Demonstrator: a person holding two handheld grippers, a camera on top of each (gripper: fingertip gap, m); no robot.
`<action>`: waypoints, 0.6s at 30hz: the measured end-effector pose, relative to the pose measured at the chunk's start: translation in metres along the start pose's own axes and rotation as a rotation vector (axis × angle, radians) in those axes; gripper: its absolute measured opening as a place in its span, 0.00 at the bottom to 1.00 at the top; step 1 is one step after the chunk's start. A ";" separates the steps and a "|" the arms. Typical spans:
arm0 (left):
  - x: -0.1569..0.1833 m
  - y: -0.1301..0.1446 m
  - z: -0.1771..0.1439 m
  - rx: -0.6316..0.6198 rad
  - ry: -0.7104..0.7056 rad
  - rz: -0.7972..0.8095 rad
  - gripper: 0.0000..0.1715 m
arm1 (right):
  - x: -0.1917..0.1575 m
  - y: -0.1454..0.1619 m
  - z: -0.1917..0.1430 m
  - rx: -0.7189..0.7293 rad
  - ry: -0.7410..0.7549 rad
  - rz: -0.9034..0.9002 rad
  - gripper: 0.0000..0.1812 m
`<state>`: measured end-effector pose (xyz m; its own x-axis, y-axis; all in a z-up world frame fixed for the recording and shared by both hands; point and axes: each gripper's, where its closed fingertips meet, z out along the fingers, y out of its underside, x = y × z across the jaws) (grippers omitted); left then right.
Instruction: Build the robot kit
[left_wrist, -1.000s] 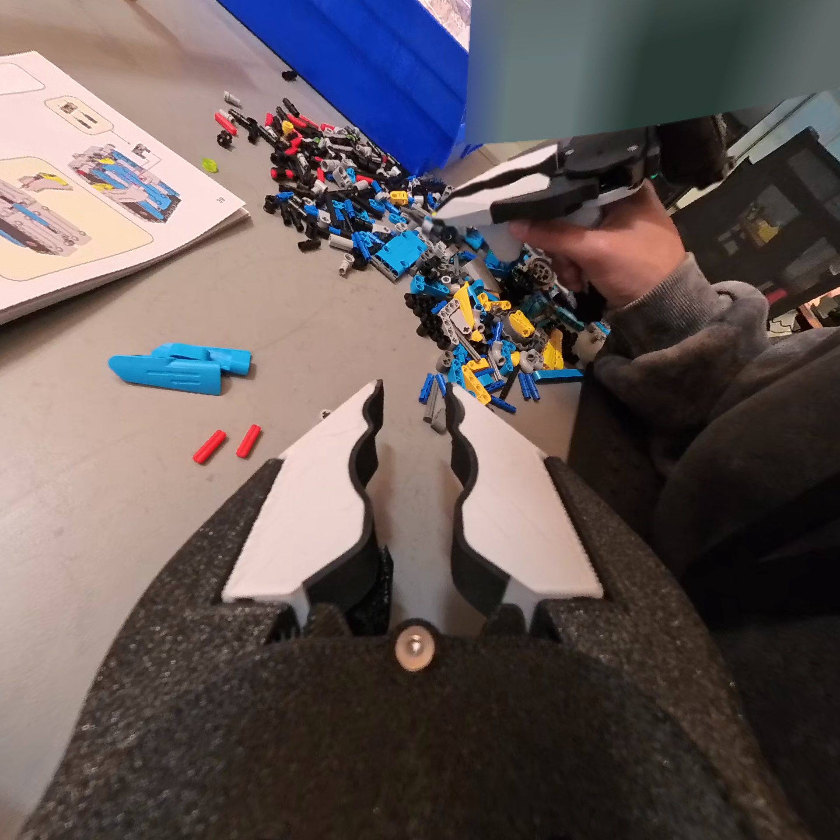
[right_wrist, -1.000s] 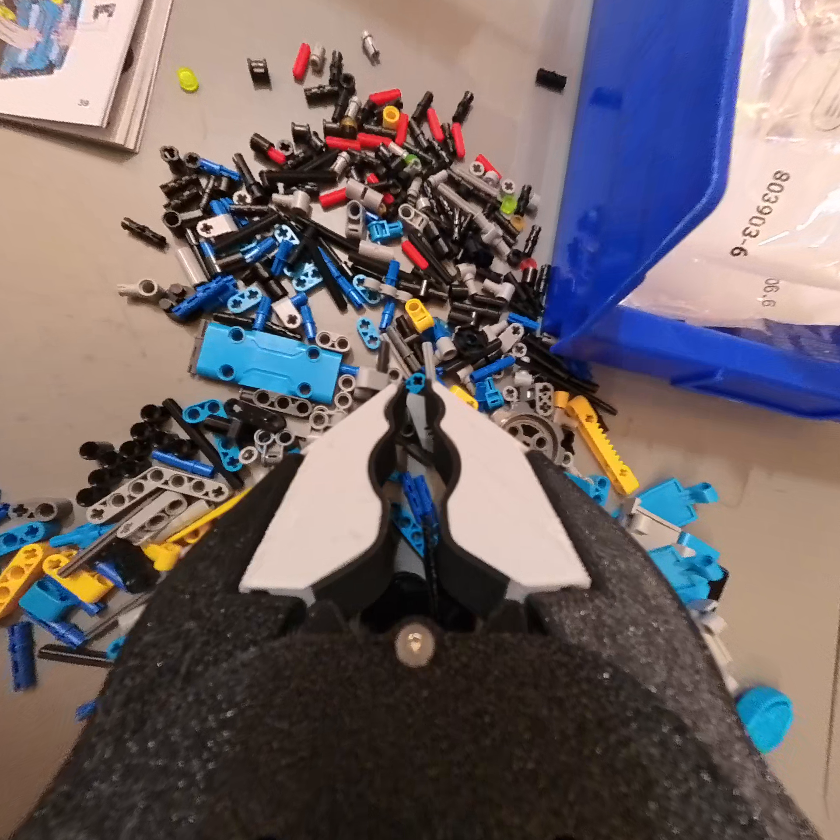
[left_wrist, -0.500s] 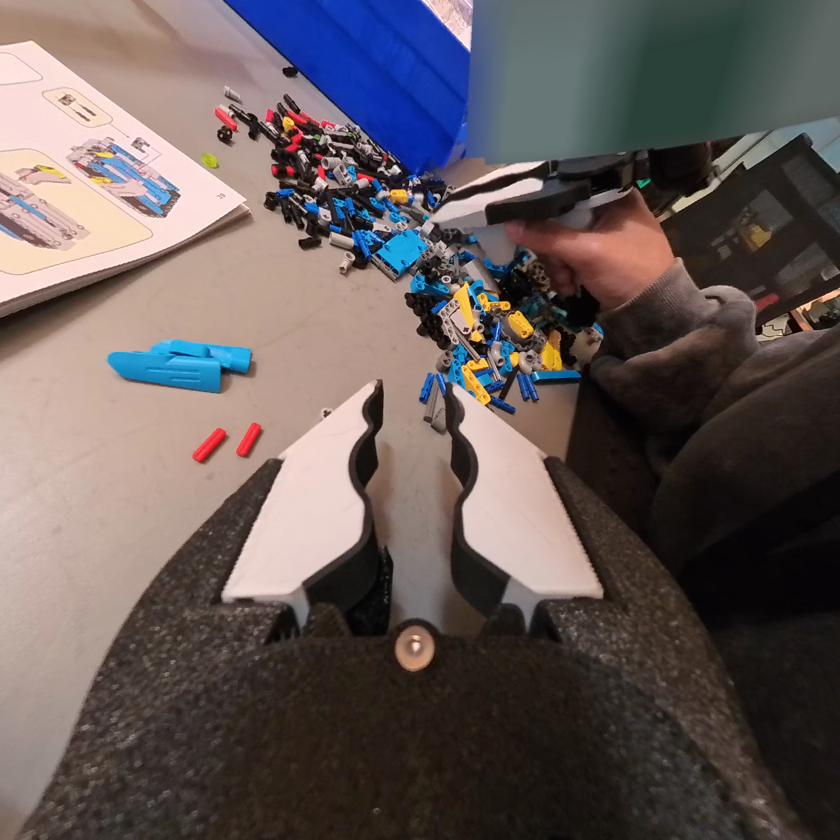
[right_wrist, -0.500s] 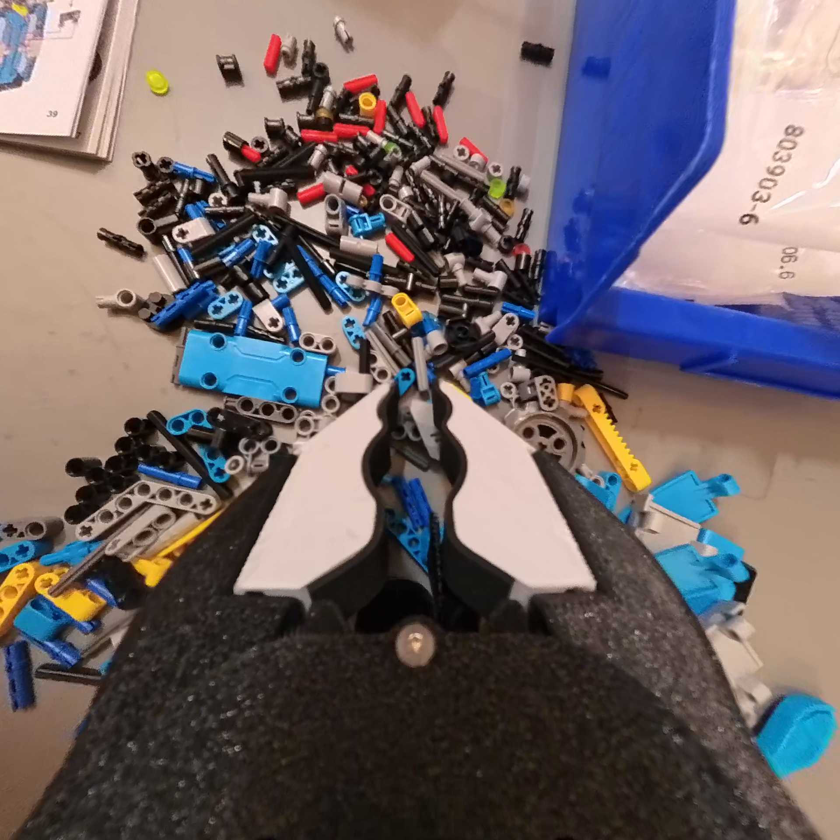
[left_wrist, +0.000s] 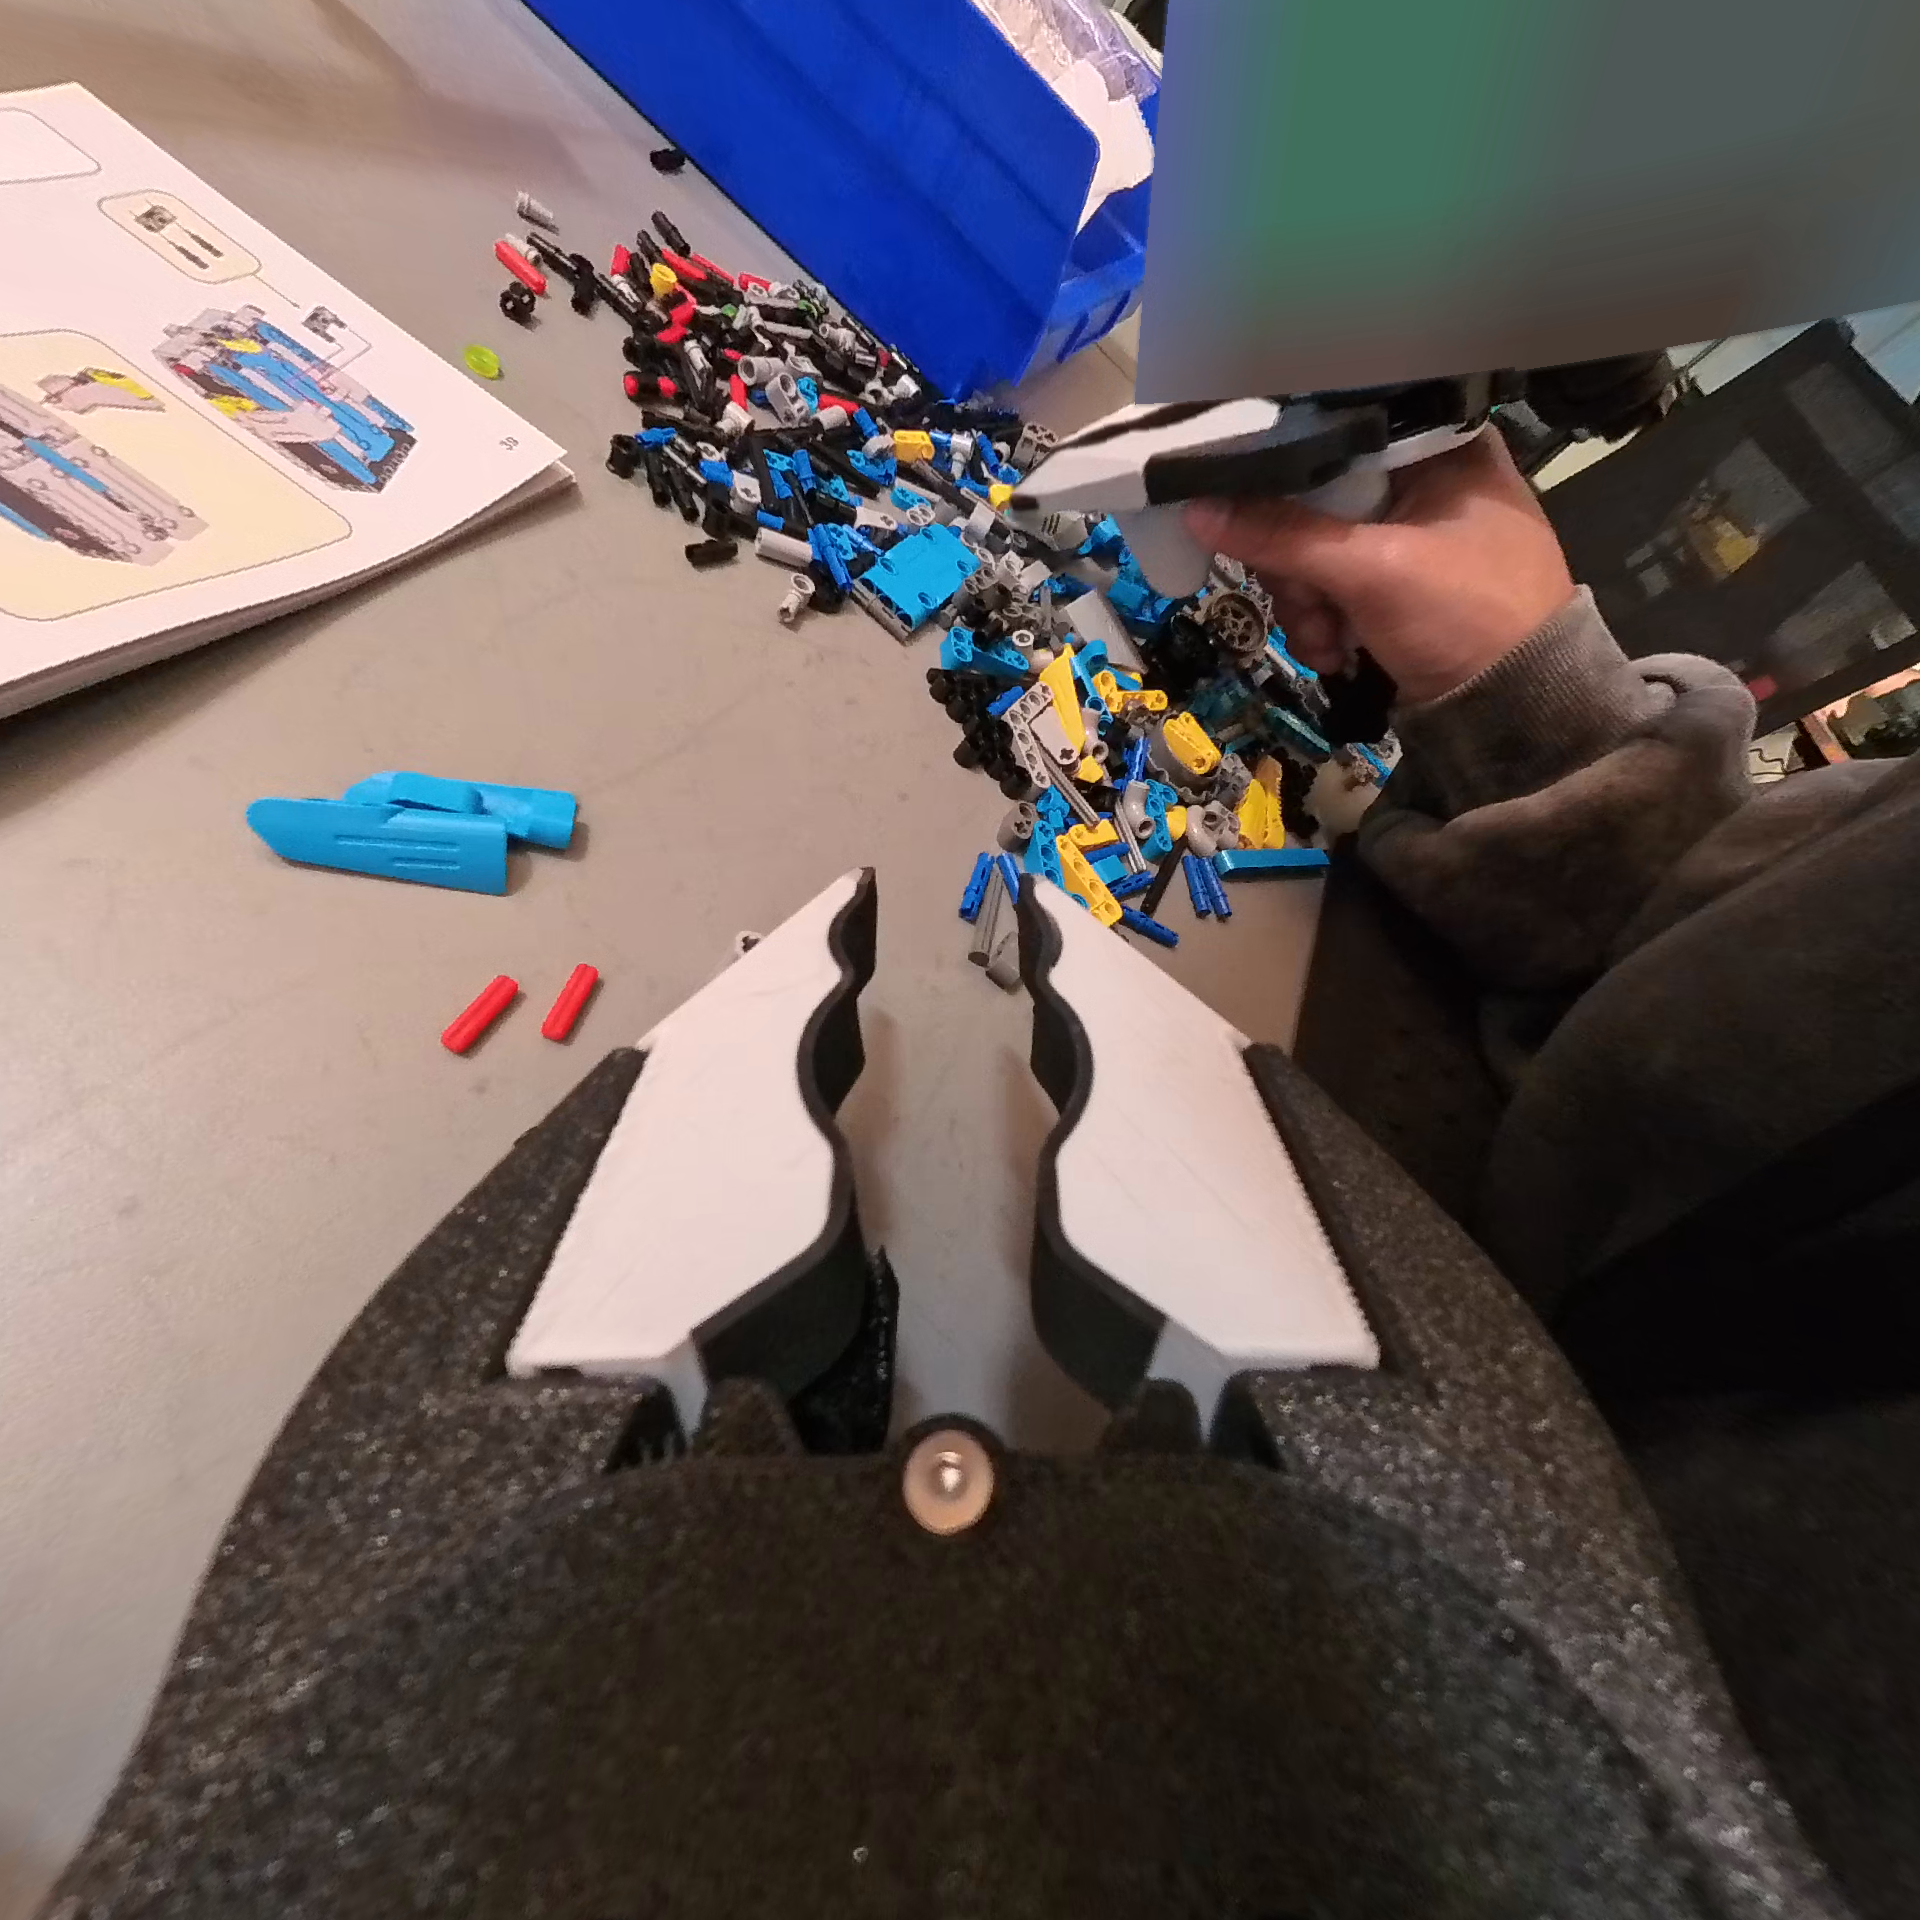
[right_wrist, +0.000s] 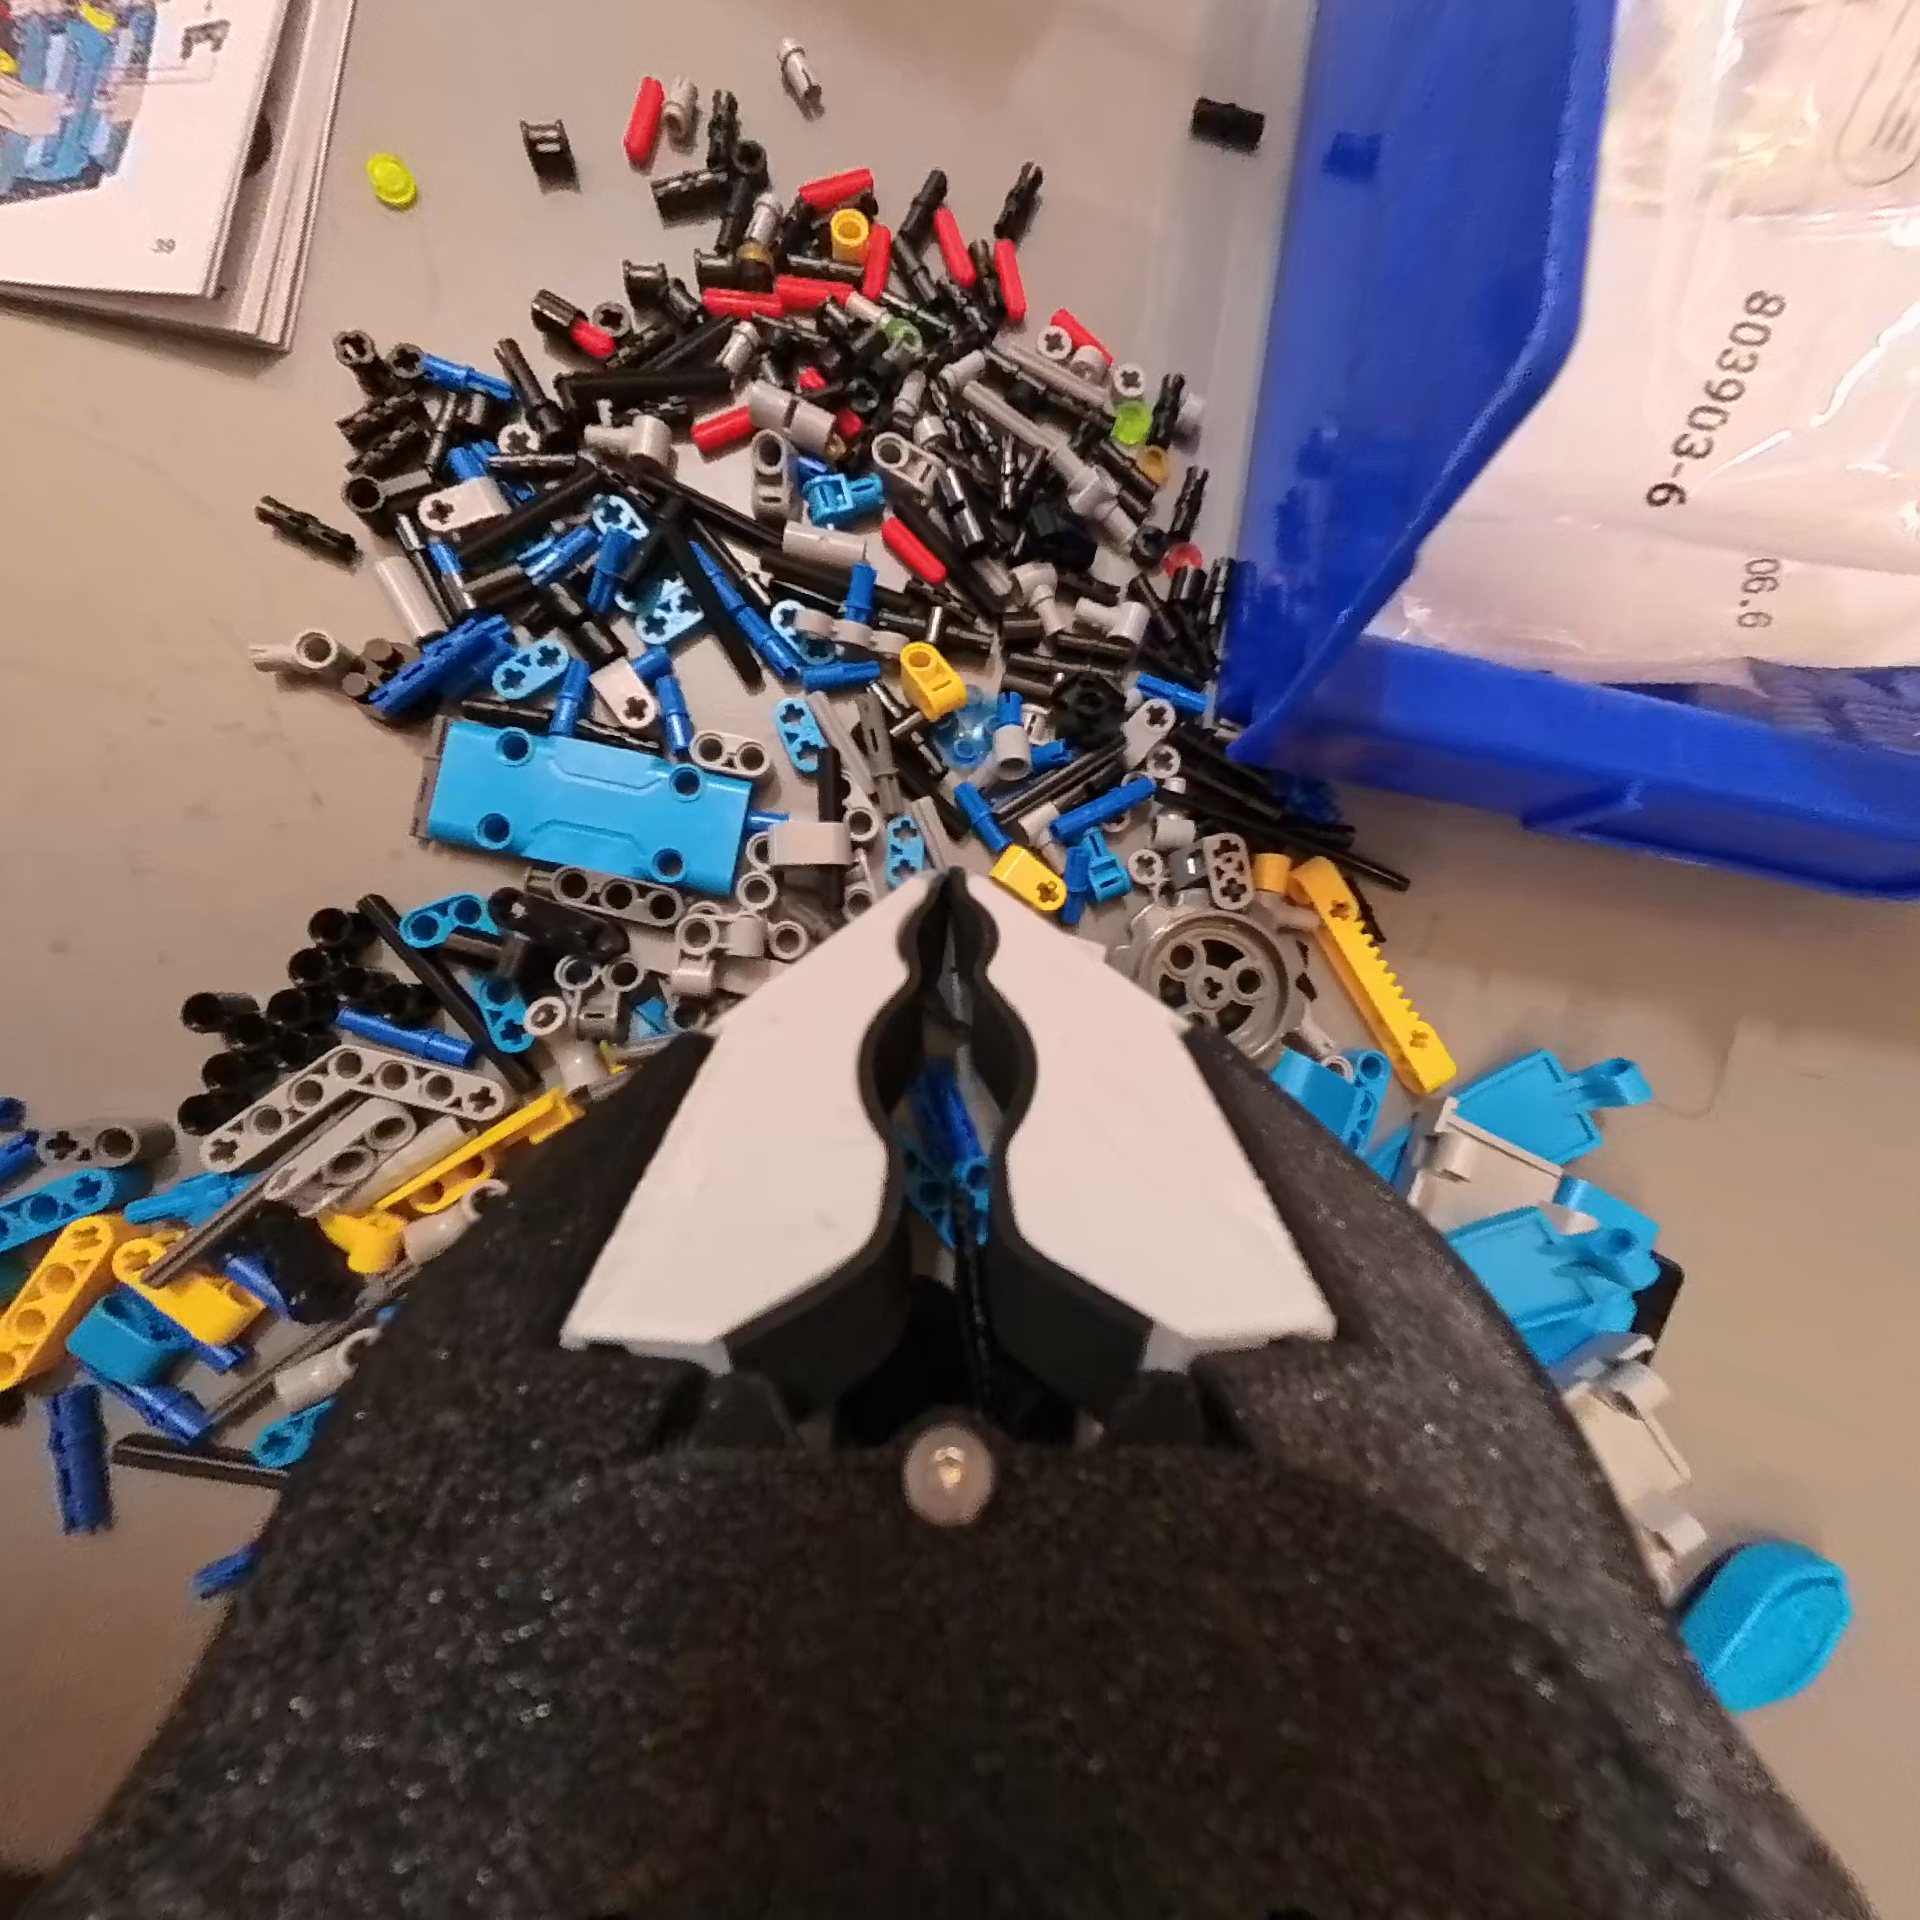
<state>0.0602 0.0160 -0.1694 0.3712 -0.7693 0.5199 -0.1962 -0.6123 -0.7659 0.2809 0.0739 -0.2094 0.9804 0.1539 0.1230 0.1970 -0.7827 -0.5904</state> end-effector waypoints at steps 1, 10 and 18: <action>0.000 0.000 0.000 0.000 0.000 0.000 0.15 | 0.002 0.000 0.000 0.005 0.007 0.007 0.00; 0.000 0.000 0.000 0.001 0.002 -0.002 0.15 | 0.026 -0.001 0.010 0.054 0.121 0.062 0.01; 0.000 0.000 0.000 0.002 0.002 -0.004 0.15 | 0.019 0.001 0.008 0.051 0.067 0.075 0.00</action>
<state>0.0600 0.0160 -0.1691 0.3705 -0.7671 0.5238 -0.1927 -0.6151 -0.7645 0.3002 0.0811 -0.2143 0.9902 0.0536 0.1291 0.1245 -0.7586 -0.6396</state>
